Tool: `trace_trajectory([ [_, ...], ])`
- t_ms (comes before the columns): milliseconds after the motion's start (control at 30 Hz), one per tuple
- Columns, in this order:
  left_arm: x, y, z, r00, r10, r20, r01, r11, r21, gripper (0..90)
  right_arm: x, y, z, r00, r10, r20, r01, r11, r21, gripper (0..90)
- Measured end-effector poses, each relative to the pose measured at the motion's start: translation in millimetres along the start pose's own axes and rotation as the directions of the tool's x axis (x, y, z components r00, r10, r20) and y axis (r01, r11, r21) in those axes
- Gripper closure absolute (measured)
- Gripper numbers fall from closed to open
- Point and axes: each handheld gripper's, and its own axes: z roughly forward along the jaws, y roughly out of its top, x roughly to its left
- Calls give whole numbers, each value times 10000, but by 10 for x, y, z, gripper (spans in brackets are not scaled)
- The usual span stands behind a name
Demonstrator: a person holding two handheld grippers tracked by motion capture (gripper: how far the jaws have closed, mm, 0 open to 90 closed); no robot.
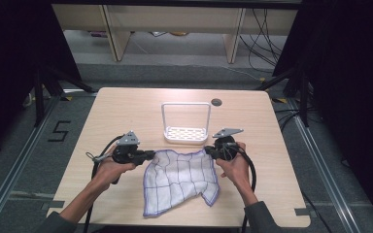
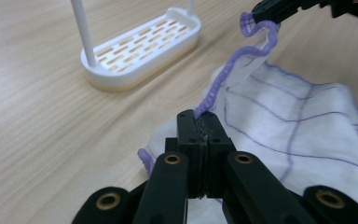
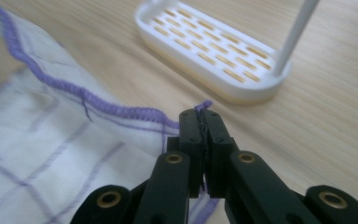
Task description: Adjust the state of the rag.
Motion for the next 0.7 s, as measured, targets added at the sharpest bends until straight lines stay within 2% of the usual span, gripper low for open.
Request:
trace_trajectory([
  [67,16,-26,87,9999,-112,114,111,9998,150,881,-10,-1,74,9999,149,57,-148,9998,-124,887],
  [100,12,-43,123,9999,-111,77,109,9997,237,880,-12,6,88,9997,52,218,-56,9998,206,887],
  [167,27,-68,177,9999,-150,41,148,9992,373,879,-17,8,150,9989,-86,456,66,9990,437,886],
  [200,43,-81,202,9998,-219,-18,220,9991,370,879,-17,3,191,9984,1,570,-32,9985,546,885],
  [233,84,-104,238,9997,-151,-203,164,9978,642,876,-40,-7,276,9977,82,668,-127,9977,667,883],
  [300,116,-121,266,9995,-89,-306,113,9966,816,874,-56,-8,305,9974,10,717,-58,9978,661,880],
  [333,120,-140,300,9987,-335,-382,362,9968,710,869,-63,-8,347,9974,46,721,-101,9970,761,873],
  [367,145,-148,314,9993,-213,-323,242,9956,906,866,-60,-6,372,9968,32,797,-98,9966,823,864],
  [400,138,-160,347,9986,-462,-271,482,9956,801,858,-65,1,386,9959,-147,889,70,9962,863,843],
  [433,142,-168,360,9985,-478,-254,498,9951,857,836,-59,2,397,9956,-76,930,0,9967,810,815],
  [467,151,-170,357,9985,-473,-257,496,9939,986,773,-66,-1,411,9956,20,934,-78,9981,614,762],
  [500,153,-169,350,9980,-596,-216,615,9935,961,721,-77,5,395,9953,-22,966,-53,9970,768,710],
  [533,140,-168,337,9966,-769,-292,789,9938,780,626,-84,10,326,9940,97,1086,-182,9968,780,645],
  [567,147,-158,301,9972,-671,-344,701,9933,922,626,-84,10,326,9940,97,1086,-182,9968,780,645],
  [600,145,-146,236,9967,-629,-520,678,9927,997,559,-79,15,280,9931,232,1145,-322,9965,776,607],
  [633,137,-141,175,9952,-693,-685,759,9922,989,445,-98,13,110,9918,404,1209,-472,9975,533,534],
  [667,136,-146,106,9946,-768,-705,833,9921,941,431,-89,-1,19,9914,546,1189,-607,9970,482,521],
  [700,125,-160,35,9932,-916,-718,972,9921,796,431,-89,-1,19,9914,546,1189,-607,9970,482,521],
])
